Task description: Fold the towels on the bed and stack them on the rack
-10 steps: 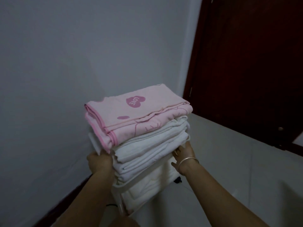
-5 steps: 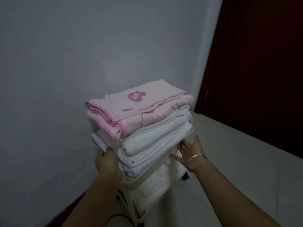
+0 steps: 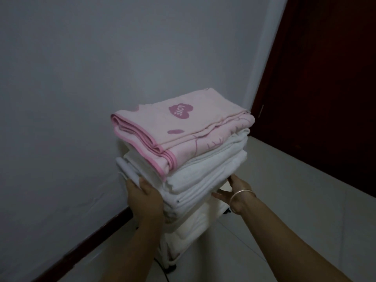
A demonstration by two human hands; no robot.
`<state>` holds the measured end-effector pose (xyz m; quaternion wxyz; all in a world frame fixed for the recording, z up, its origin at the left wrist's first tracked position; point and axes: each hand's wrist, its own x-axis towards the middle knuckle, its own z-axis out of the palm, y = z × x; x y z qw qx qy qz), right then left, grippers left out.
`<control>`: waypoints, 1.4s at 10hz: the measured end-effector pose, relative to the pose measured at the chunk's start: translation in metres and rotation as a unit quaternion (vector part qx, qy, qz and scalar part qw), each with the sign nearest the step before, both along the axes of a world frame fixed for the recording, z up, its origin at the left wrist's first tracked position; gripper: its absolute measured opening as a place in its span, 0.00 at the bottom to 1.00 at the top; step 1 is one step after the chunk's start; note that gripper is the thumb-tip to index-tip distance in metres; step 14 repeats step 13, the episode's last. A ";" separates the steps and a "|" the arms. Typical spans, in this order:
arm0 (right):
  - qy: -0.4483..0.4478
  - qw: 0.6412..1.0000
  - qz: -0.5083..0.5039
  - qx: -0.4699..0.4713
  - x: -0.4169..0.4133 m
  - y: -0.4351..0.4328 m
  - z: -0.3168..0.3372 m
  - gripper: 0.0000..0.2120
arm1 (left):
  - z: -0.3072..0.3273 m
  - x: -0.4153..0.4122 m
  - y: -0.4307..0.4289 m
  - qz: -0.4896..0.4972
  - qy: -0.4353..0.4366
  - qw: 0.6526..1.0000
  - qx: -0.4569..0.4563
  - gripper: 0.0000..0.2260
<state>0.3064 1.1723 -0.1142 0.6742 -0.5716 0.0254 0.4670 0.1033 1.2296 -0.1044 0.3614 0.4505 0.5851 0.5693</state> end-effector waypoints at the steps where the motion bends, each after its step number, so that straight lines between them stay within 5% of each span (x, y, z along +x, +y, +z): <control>1: -0.036 0.999 0.025 -0.002 -0.009 0.005 0.005 0.11 | 0.000 -0.006 0.011 0.001 0.001 1.000 0.018 0.25; 3: -0.076 0.995 0.066 -0.018 -0.022 0.030 0.012 0.11 | -0.008 -0.014 0.040 -0.002 0.019 1.000 -0.004 0.14; 8: -0.076 0.990 0.110 -0.048 -0.011 0.046 0.013 0.14 | -0.008 -0.008 0.049 -0.016 0.017 1.000 -0.014 0.17; 11: -0.157 0.974 0.149 -0.062 -0.036 0.001 0.042 0.20 | 0.029 -0.068 0.035 -0.089 0.054 0.989 -0.106 0.21; 12: -0.183 0.970 0.154 -0.055 -0.042 -0.009 0.056 0.20 | 0.040 -0.083 0.036 -0.086 0.028 0.990 -0.104 0.13; 14: -0.207 0.961 0.182 -0.035 -0.058 -0.031 0.082 0.19 | 0.078 -0.079 0.011 -0.160 0.004 0.983 -0.093 0.11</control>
